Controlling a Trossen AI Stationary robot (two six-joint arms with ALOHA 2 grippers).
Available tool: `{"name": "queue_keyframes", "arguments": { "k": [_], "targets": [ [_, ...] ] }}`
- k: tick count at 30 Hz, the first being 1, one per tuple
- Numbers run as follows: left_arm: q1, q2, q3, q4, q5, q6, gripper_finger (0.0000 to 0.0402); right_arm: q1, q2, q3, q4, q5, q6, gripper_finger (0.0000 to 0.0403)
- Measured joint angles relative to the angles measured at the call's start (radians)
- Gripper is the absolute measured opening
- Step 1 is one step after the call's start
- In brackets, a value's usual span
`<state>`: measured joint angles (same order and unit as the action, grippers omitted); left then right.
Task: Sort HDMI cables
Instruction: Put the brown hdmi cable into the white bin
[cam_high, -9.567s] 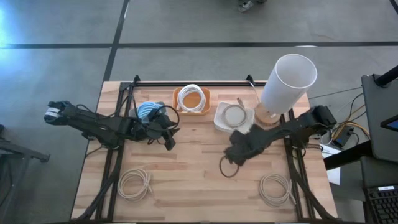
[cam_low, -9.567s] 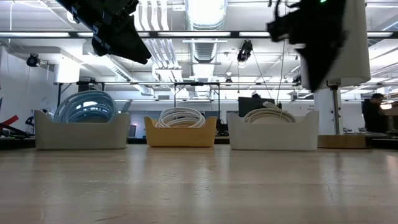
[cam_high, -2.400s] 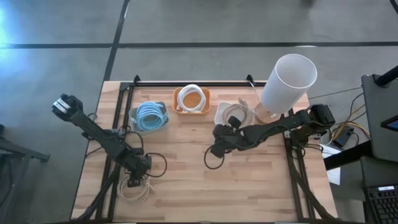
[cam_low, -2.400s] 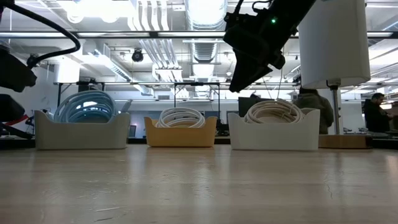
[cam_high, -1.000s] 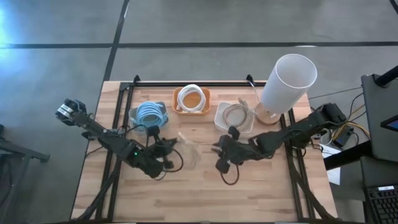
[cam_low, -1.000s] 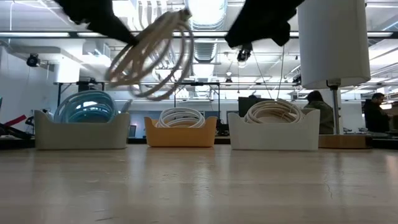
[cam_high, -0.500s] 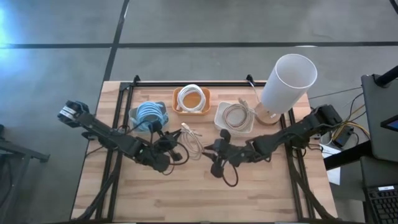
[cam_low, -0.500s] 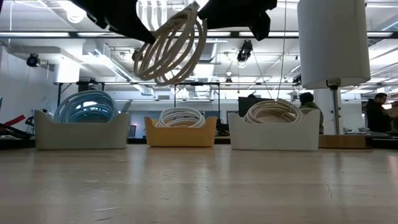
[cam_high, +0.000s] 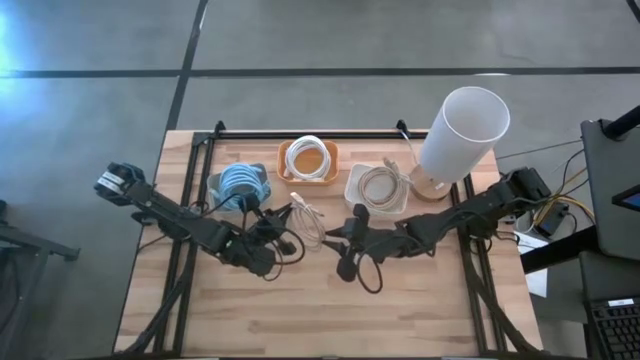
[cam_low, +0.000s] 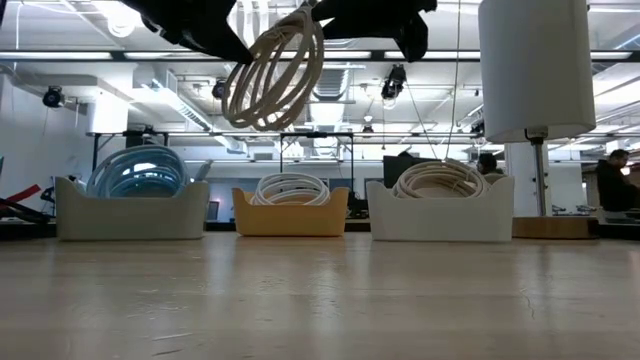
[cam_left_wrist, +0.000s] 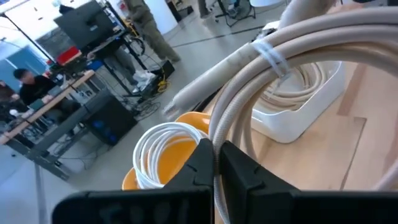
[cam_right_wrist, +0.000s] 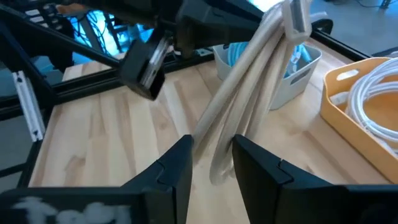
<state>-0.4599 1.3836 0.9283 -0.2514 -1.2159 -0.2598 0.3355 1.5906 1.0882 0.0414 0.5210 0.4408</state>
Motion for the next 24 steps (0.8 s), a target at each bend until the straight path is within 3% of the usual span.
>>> {"name": "queue_keyframes", "arguments": {
  "k": [6,24],
  "targets": [
    [0.004,0.034,0.000,0.004,-0.054,0.023,0.0008,-0.024,0.000,0.000,-0.001,-0.002,0.000,0.0107],
    [0.004,0.052,0.002,0.046,-0.071,0.037,0.0009,-0.048,0.000,0.000,0.003,0.006,-0.009,0.0119]
  ]
}}
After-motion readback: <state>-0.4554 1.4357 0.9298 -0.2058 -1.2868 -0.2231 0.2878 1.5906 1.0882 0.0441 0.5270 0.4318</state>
